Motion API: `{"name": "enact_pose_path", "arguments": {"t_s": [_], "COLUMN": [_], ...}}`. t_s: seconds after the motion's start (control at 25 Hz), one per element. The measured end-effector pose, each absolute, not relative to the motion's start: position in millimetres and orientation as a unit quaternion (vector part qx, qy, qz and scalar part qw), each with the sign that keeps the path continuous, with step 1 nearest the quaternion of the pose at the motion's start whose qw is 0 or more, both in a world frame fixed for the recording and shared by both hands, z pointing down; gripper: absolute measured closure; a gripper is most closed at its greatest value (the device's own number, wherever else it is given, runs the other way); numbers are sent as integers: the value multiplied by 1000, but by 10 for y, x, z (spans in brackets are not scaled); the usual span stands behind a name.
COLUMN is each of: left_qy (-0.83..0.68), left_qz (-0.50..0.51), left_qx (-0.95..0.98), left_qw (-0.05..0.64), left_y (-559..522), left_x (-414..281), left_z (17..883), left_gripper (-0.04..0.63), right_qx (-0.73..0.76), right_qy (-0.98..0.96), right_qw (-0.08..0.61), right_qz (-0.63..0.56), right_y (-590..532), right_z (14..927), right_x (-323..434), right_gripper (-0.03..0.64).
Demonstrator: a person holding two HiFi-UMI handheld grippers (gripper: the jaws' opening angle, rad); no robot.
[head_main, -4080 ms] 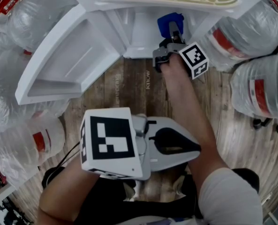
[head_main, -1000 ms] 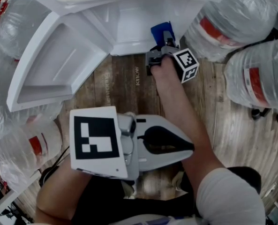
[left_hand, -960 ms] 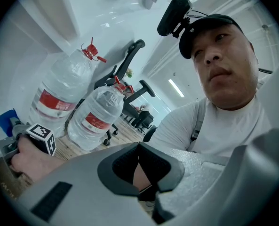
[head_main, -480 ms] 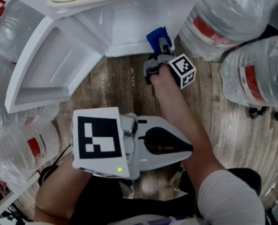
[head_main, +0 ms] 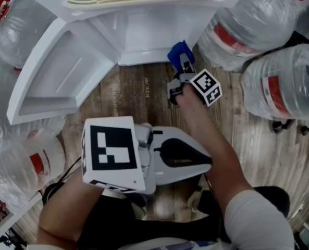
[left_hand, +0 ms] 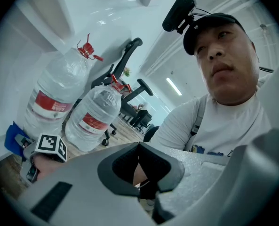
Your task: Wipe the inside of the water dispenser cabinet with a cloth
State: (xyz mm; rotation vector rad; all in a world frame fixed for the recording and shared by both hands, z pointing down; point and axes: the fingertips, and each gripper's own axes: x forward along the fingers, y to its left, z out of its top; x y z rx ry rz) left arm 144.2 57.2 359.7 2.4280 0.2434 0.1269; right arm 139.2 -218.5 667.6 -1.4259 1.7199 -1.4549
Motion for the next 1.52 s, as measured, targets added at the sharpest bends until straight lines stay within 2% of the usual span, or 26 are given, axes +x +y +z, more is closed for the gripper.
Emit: {"name": "enact_pose_path", "arguments": {"t_s": [0.16, 0.36, 0.8, 1.0, 1.2, 1.32, 1.52], "left_qy": [88, 68, -36, -81, -157, -181, -235], "left_qz": [44, 35, -5, -54, -31, -30, -11], "left_qx": [936, 940, 950, 939, 940, 930, 912], "left_qw": [337, 332, 310, 331, 302, 319, 335], "left_y": [549, 526, 256, 198, 193, 343, 587], "left_x": [1379, 1272, 837, 770, 738, 731, 679], "left_z": [3561, 3468, 3104, 2622, 2130, 1652, 772], "left_gripper": [592, 592, 592, 592, 592, 592, 592], "right_qx": [-533, -552, -513, -426, -365, -317, -260], "right_qy": [644, 671, 750, 798, 828, 853, 884], "right_qw": [196, 114, -134, -226, -275, -293, -283], "right_qz": [-513, -481, -396, -361, -327, -295, -267], "right_y": [-2124, -2064, -1647, -1142, -687, -446, -132], "right_z": [6683, 6676, 6277, 5596, 4637, 3931, 2649], "right_x": [1450, 1504, 1105, 821, 749, 727, 752], "right_gripper": [535, 535, 536, 535, 535, 535, 535]}}
